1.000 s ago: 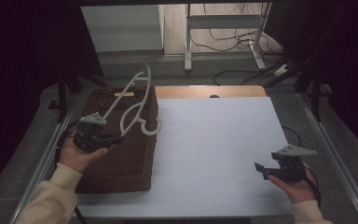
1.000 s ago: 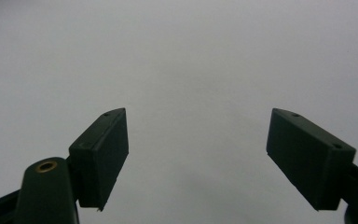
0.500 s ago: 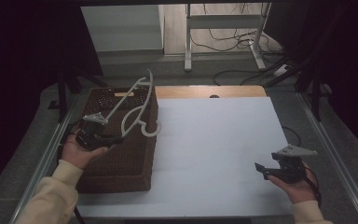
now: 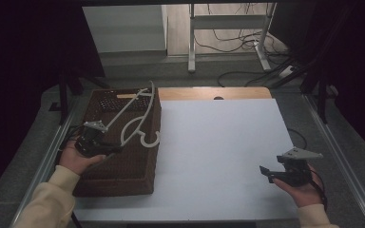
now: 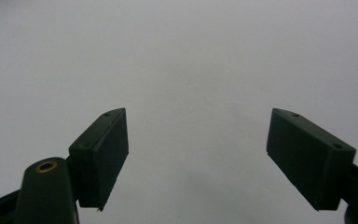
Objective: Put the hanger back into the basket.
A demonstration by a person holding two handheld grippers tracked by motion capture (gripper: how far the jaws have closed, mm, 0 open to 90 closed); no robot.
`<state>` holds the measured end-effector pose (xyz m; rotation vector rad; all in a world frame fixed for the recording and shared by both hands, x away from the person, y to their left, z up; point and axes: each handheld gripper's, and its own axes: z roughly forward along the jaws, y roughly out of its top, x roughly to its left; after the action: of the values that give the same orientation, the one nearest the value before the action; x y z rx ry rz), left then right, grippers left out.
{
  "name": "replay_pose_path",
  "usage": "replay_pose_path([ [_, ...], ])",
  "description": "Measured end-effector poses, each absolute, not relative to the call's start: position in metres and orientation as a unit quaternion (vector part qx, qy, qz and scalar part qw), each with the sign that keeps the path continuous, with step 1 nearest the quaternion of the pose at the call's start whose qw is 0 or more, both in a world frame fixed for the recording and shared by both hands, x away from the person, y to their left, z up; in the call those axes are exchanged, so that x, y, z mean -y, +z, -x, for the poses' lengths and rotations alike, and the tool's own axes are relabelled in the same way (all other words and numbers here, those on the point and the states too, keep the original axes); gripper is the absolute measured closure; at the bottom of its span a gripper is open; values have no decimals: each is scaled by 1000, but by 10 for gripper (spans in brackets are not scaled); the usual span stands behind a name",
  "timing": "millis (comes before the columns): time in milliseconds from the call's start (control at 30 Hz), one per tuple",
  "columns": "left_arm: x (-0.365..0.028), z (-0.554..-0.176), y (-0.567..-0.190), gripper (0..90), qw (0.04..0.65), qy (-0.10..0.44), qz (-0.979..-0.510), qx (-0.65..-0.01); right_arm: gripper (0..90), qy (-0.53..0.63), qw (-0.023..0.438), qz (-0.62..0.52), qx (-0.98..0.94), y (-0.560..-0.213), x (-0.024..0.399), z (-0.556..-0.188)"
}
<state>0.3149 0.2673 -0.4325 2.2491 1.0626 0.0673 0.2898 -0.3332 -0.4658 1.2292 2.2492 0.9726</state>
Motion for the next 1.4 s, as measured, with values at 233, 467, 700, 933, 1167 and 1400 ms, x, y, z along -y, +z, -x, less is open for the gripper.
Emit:
replay_pose_path([
  [233, -268, -307, -434, 811, 315, 17, -861, -399, 212, 347, 199, -440, -804, -466, 333, -290],
  [467, -273, -304, -436, 811, 309, 8, -862, -402, 212, 347, 199, -439, -805, -466, 333, -290],
  [700, -271, -308, -438, 808, 300, 13, -865, -403, 212, 345, 199, -438, -806, -466, 332, -290],
  [933, -269, -309, -437, 607, 300, 30, -866, -398, 212, 345, 200, -437, -806, -466, 332, -291],
  [1167, -270, -307, -424, 479, 325, 47, -853, -405, 211, 346, 200, -437, -806, -465, 332, -290],
  [1400, -262, -302, -418, 364, 343, 57, -846, -403, 211, 347, 200, -437, -806, -465, 332, -290],
])
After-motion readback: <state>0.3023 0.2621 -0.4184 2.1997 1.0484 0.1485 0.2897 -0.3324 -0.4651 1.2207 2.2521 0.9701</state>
